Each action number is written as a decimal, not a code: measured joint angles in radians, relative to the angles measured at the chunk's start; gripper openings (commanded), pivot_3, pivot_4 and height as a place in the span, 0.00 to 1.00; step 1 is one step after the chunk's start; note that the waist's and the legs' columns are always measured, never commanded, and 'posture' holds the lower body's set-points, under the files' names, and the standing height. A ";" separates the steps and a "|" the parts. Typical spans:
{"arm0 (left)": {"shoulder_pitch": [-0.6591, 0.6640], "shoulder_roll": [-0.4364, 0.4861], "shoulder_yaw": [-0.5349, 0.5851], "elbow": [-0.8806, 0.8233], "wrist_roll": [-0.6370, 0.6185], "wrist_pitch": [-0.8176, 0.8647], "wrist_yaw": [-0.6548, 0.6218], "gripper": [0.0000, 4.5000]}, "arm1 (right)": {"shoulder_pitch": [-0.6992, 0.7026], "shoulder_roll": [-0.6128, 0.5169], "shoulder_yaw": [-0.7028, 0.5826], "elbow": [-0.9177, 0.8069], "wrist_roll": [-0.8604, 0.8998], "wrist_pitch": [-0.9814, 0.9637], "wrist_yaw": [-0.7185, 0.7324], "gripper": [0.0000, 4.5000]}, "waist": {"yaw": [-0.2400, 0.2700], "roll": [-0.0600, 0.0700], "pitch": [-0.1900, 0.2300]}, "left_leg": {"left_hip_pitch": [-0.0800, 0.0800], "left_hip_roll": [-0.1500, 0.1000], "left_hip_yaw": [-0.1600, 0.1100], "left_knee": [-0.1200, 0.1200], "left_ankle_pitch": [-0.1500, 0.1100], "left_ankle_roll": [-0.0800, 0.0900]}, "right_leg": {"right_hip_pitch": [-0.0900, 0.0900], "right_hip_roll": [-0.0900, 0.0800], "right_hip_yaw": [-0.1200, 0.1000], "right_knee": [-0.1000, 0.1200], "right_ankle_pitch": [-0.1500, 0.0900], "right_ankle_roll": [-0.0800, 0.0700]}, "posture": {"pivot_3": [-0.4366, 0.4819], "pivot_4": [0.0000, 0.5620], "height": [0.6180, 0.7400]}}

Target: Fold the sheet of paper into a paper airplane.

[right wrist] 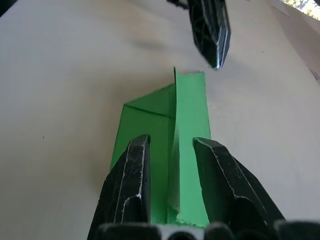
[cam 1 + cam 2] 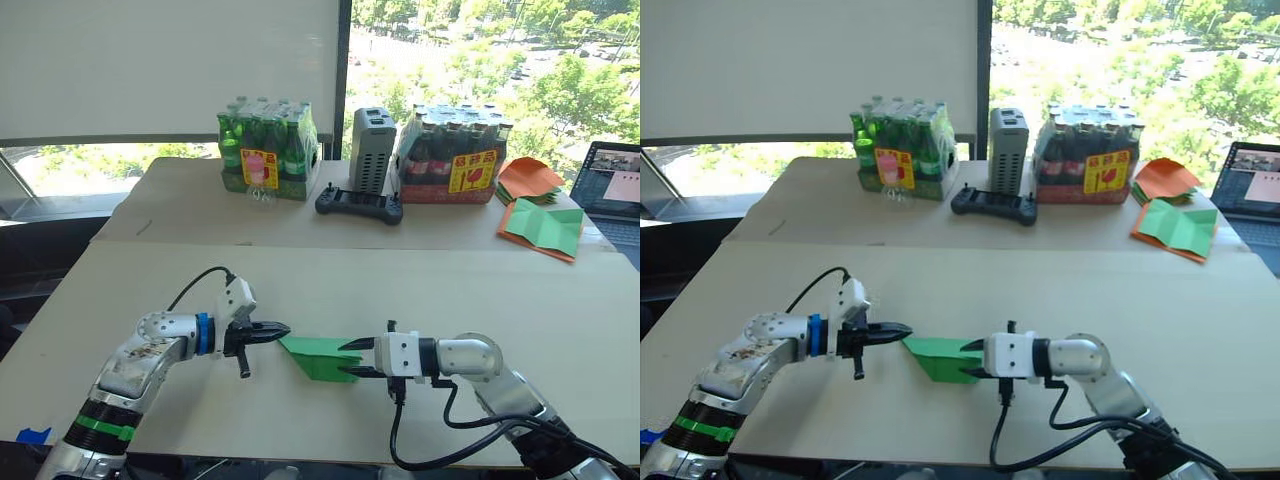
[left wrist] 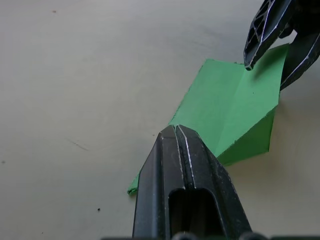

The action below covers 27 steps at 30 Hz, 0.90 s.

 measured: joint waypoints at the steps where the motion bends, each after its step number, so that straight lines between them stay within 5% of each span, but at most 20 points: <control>1: -0.006 -0.003 -0.015 0.011 0.013 -0.017 -0.008 0.00 | 0.000 0.003 -0.001 -0.015 0.011 0.015 0.000 0.35 | 0.000 0.000 0.000 | 0.000 0.000 0.000 0.000 0.000 0.000 | 0.000 0.000 0.000 0.000 0.000 0.000 | 0.48 0.27 0.47; 27: -0.083 -0.039 -0.117 0.153 0.191 -0.231 -0.066 0.00 | 0.071 -0.046 0.004 -0.222 0.046 0.202 0.002 0.35 | 0.015 0.000 0.000 | 0.001 0.000 0.000 0.000 0.000 0.001 | 0.001 0.000 0.000 0.000 0.000 0.000 | 0.48 0.27 0.47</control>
